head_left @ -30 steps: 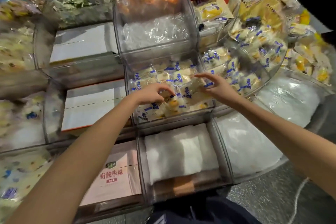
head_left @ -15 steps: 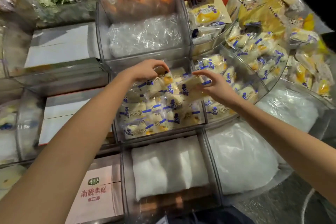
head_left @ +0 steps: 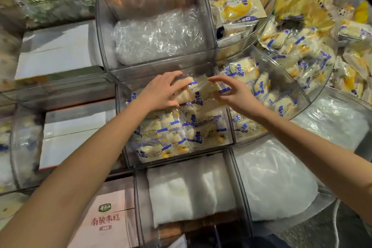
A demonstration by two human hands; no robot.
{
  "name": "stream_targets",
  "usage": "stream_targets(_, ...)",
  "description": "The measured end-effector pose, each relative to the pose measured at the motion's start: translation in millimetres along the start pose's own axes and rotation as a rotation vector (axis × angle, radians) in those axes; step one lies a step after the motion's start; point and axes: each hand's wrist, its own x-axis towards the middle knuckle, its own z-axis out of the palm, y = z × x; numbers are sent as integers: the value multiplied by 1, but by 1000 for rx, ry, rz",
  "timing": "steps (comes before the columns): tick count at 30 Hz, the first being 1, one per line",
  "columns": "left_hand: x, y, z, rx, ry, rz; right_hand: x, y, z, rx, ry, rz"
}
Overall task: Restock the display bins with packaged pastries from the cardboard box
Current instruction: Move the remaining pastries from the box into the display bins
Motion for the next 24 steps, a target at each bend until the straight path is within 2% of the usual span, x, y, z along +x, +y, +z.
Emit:
stream_targets(5,-9,-3,3,89,21,-19,6,-3,12,21,-9,4)
stream_targets(9,-24,-4,6,-3,128,-38,13,-3,18,-5,13,-9)
stream_targets(11,-34,-6,6,-54,194,-140,18,1,23,-220,55,-59)
stream_targets(13,-39,-7,4,-60,188,-226,21,5,33,-473,88,-140)
stream_targets(16,-39,-5,6,5,176,-232,21,12,48,-788,74,-226)
stream_targets(19,-38,-1,8,-39,161,-258,17,20,56,-1092,35,-291)
stream_targets(24,-43,0,13,-135,144,-277,24,16,48,-1066,-284,-351)
